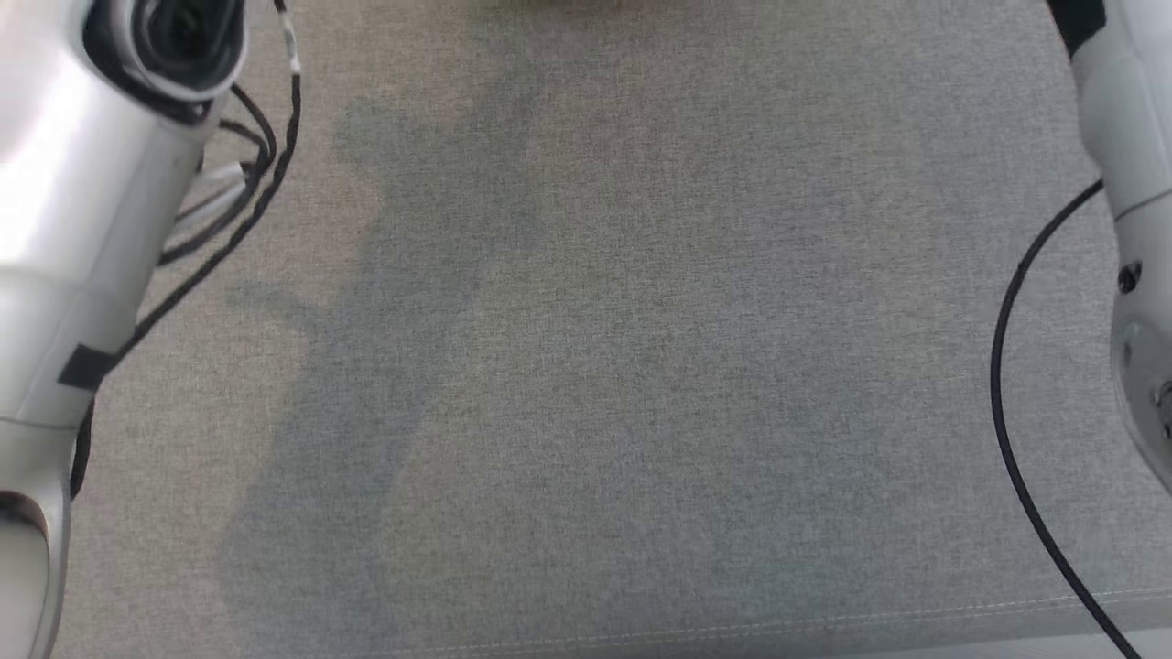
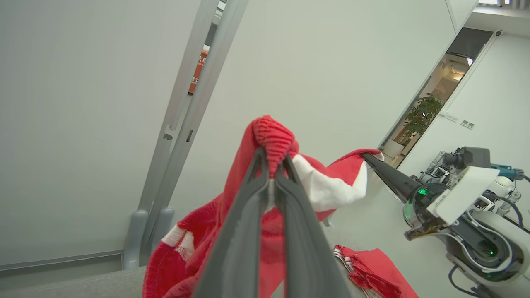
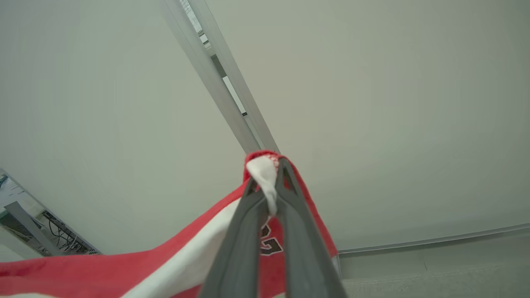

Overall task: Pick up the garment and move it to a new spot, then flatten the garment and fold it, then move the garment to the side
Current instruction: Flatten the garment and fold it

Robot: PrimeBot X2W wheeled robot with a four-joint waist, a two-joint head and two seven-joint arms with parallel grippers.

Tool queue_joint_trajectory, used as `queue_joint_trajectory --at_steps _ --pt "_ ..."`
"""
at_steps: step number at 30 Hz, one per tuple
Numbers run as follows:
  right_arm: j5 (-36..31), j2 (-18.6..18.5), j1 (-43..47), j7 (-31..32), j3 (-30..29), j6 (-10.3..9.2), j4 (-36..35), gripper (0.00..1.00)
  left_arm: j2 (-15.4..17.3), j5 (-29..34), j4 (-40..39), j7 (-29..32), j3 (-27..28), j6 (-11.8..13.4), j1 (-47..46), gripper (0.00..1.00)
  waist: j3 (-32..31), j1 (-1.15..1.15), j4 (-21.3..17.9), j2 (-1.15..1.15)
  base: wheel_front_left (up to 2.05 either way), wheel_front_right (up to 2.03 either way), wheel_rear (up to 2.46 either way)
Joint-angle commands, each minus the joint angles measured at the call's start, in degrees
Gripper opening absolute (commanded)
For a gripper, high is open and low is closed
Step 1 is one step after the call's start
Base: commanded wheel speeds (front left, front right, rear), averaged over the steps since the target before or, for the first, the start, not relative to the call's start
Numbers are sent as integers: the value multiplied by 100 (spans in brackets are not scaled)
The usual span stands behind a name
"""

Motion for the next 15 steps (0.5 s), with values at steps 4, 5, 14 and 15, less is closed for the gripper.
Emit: queue_joint_trajectory --at_steps 4,5,14,15 --pt "560 -244 1076 189 443 -3 -623 0 204 85 -176 -290 -360 -32 767 0 -178 0 -83 0 0 0 0" --pt "667 -300 1289 237 530 -3 -748 0 235 95 -211 -355 -429 -32 916 0 -204 0 -94 0 0 0 0" --pt "1682 -791 3323 375 1067 -3 -1816 0 381 186 -344 -799 -905 -31 2435 0 -387 0 -216 0 0 0 0" --pt "1757 -828 3499 387 1104 -3 -1901 0 389 258 -351 -821 -942 -31 2558 0 -410 0 -225 0 0 0 0"
